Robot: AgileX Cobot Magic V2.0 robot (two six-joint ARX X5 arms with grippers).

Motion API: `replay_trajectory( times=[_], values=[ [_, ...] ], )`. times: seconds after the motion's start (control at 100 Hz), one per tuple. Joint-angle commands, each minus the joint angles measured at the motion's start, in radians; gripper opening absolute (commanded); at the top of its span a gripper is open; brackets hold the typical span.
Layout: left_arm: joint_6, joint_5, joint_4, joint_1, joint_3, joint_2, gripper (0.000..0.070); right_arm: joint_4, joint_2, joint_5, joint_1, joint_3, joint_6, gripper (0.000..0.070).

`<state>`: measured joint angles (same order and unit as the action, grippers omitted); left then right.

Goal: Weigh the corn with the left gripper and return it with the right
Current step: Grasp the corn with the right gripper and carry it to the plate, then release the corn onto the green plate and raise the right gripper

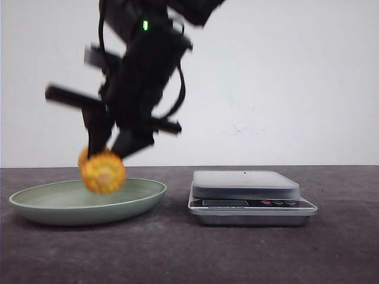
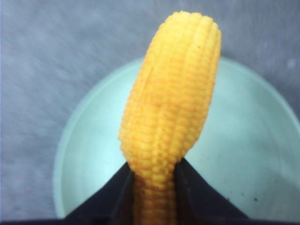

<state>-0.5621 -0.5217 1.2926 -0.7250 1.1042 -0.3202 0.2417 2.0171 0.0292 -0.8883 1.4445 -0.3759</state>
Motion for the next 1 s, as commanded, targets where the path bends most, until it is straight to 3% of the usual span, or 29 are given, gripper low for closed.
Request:
replay_trajectory(
  times=[0.0, 0.04, 0.07, 0.18, 0.22, 0.45, 0.71, 0.99],
  values=[
    [0.000, -0.005, -0.006, -0.008, 0.010, -0.002, 0.0433, -0.018, 0.036, -0.003, -0.010, 0.027, -0.027, 0.0000],
    [0.000, -0.005, -0.006, -0.008, 0.010, -0.002, 0.0433, -0.019, 0.044, -0.003, -0.010, 0.027, -0.034, 0.0039],
    [0.000, -0.005, -0.005, -0.008, 0.010, -0.002, 0.0434, -0.020, 0.050, -0.003, -0.010, 0.027, -0.039, 0.0106],
    [0.000, -0.005, -0.005, -0.008, 0.010, -0.002, 0.0434, -0.028, 0.050, 0.002, -0.010, 0.027, -0.039, 0.0501],
    [0.001, -0.005, -0.006, -0.008, 0.010, -0.002, 0.0434, -0.036, 0.048, 0.019, -0.011, 0.027, -0.031, 0.0577],
    [0.005, -0.005, -0.008, -0.008, 0.010, -0.004, 0.0433, 0.031, -0.099, 0.024, 0.038, 0.028, 0.053, 0.0550],
    [0.056, -0.006, -0.063, -0.008, 0.009, -0.021, 0.0433, 0.238, -0.541, 0.010, 0.179, 0.028, 0.155, 0.0550],
    [0.164, -0.014, -0.194, -0.008, 0.000, -0.021, 0.0433, 0.561, -1.034, -0.111, 0.288, 0.028, 0.236, 0.0550]
  ],
)
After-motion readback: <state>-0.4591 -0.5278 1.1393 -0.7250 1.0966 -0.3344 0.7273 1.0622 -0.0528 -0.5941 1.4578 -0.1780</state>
